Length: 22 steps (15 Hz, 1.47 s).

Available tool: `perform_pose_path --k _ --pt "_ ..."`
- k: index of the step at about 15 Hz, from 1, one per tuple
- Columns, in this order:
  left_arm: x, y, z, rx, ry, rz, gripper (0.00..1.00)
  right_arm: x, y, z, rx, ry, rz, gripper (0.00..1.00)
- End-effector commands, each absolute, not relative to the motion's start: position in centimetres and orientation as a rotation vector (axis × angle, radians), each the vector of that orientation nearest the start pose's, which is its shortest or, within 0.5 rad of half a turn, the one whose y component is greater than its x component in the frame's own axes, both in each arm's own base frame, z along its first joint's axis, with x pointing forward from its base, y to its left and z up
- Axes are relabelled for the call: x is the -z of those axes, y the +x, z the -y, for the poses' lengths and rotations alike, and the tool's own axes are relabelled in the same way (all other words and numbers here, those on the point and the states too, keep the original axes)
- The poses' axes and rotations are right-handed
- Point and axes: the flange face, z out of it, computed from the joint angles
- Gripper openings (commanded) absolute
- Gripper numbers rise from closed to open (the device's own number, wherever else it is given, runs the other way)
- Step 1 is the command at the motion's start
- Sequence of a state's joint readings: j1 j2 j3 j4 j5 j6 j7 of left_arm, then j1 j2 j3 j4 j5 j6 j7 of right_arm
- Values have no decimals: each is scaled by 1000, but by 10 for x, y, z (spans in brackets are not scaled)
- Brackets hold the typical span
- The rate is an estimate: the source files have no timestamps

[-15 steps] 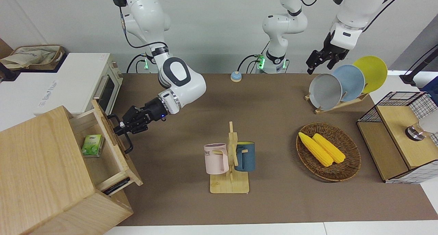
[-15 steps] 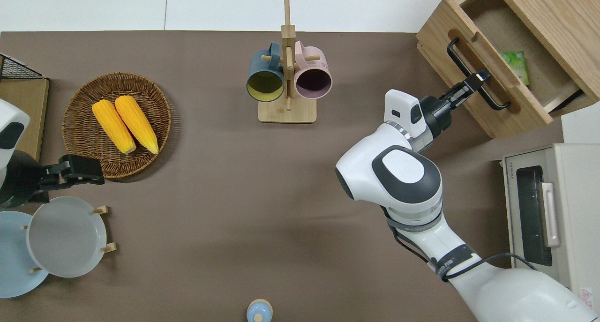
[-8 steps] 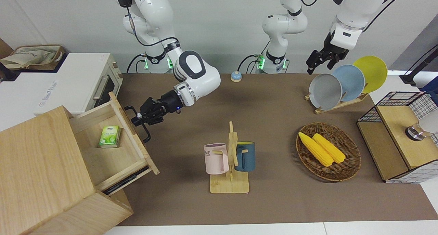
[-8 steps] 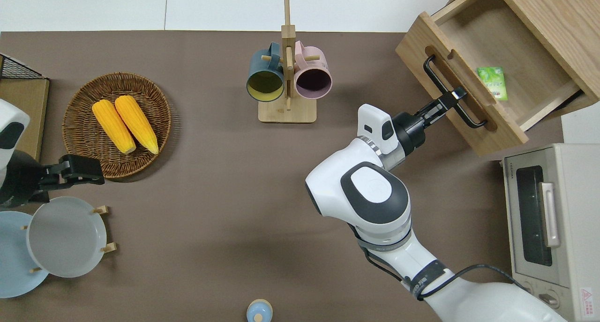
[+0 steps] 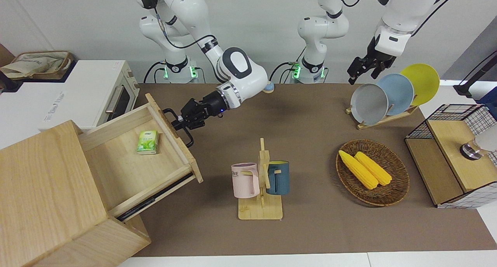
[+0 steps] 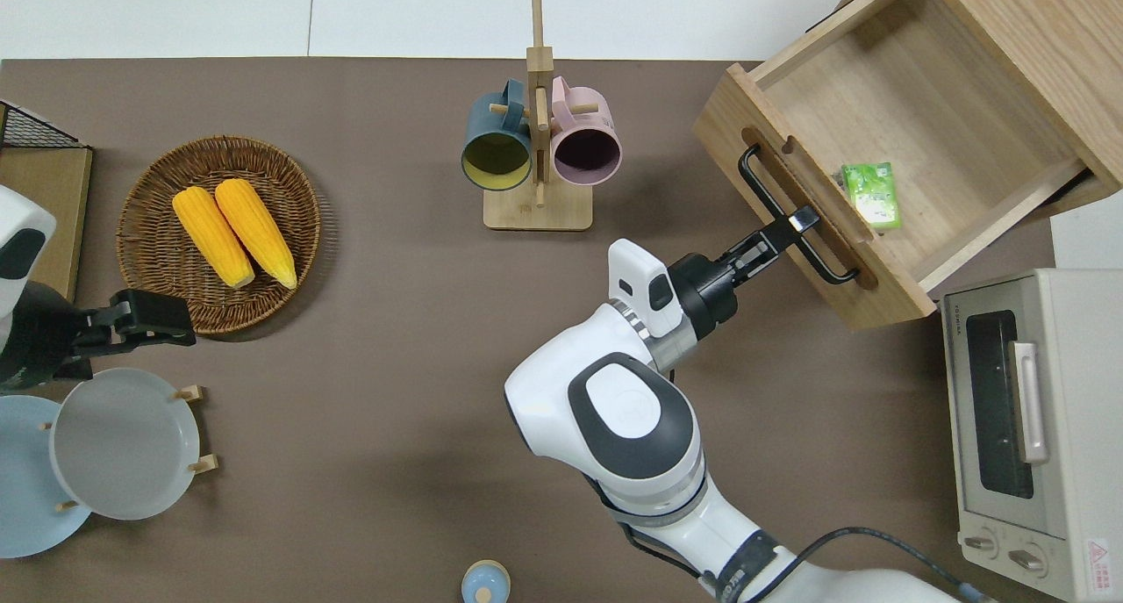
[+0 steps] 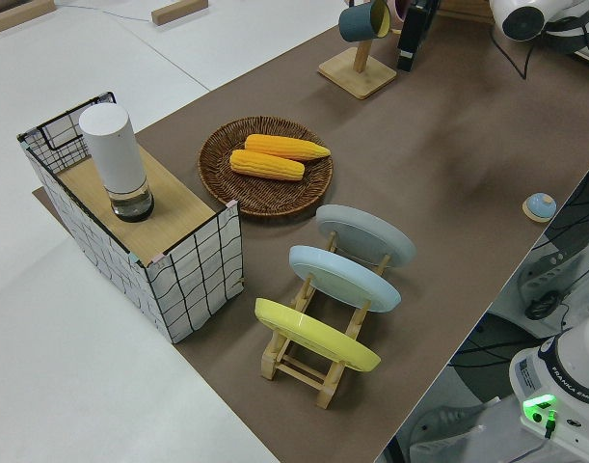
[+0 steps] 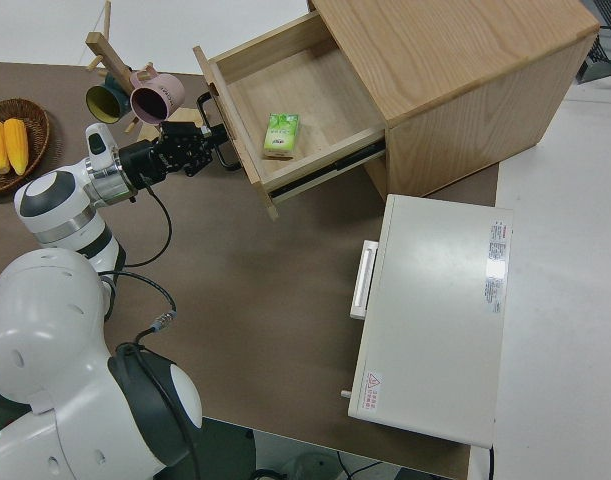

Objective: Slide drawer open with right arm
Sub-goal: 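Pull the drawer handle toward the robot with the right gripper, then open the right gripper and withdraw it from the handle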

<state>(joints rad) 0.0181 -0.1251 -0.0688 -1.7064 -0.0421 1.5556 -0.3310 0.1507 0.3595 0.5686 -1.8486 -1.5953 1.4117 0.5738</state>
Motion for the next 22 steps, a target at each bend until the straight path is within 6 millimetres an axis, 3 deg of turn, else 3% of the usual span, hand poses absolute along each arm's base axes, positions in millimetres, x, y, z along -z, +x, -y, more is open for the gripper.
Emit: perform_pose_path --k 1,8,12,13,17,18,22 --pt "-631 508 31 -56 -3140 434 993 -442 524 -302 -374 1552 -473 0" --pt "-631 508 31 -56 -3140 434 993 -451 489 -332 -341 1579 -465 0" --pt "-631 507 31 -58 -3139 434 993 -450 492 -331 -350 1578 -451 0" --pt "-631 508 31 -56 -3140 434 993 -450 492 -331 -353 1579 -451 70" --pt "-631 508 31 -56 -3140 434 993 -448 502 -321 -356 1570 -429 900" --pt "-631 507 31 -58 -3139 434 993 -448 502 -320 -354 1570 -428 980" --pt "-631 508 31 -56 -3140 434 993 -448 503 -319 -353 1572 -428 985"
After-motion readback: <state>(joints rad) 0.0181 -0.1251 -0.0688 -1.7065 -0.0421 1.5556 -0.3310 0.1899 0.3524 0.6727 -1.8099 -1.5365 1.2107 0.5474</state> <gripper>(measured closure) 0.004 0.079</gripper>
